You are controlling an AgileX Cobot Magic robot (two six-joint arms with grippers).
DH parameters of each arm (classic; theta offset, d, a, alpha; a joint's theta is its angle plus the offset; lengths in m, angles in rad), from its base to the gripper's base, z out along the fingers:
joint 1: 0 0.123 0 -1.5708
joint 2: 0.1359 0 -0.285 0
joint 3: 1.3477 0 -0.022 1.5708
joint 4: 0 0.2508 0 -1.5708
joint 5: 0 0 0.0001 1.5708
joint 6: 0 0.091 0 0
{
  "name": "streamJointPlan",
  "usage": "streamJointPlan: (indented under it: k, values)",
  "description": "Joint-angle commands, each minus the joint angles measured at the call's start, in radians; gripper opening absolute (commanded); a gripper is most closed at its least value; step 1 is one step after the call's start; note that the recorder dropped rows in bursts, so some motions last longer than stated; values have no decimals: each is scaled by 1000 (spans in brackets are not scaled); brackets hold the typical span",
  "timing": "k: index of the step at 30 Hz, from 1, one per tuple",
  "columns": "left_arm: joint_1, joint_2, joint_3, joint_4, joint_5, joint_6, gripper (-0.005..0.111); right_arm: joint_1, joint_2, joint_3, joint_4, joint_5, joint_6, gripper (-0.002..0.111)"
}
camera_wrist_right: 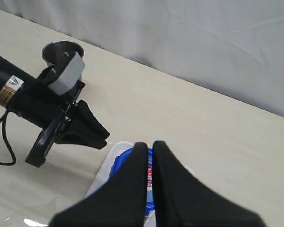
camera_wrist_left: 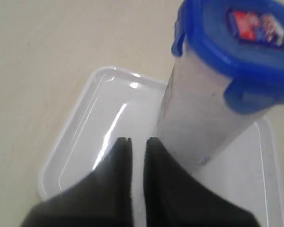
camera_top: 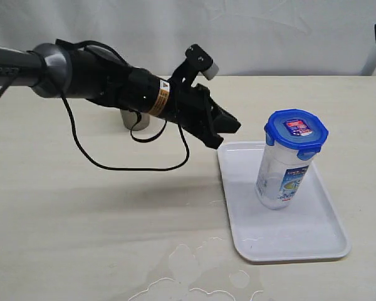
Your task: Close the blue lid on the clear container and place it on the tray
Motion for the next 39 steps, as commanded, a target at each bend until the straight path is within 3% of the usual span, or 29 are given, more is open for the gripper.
streamJointPlan:
  k: [1, 7, 12, 17, 32, 39]
  values:
    - [9, -76, -5, 1, -7, -79, 0, -7, -31, 7, 4, 4, 0, 4]
    - [80, -208, 45, 1, 9, -162, 0, -7, -146, 74, 0, -49, -4, 4]
    - [192, -428, 213, 1, 205, -187, 0, -7, -319, 179, -3, -203, -4, 4]
    - [279, -656, 344, 1, 225, -187, 0, -7, -483, 223, -57, -260, -7, 4]
    - [279, -1188, 583, 1, 388, -210, 0, -7, -891, 384, -62, -435, -7, 4]
    - [279, -1497, 690, 1, 456, -231, 0, 22, -897, 411, -70, -466, -7, 4]
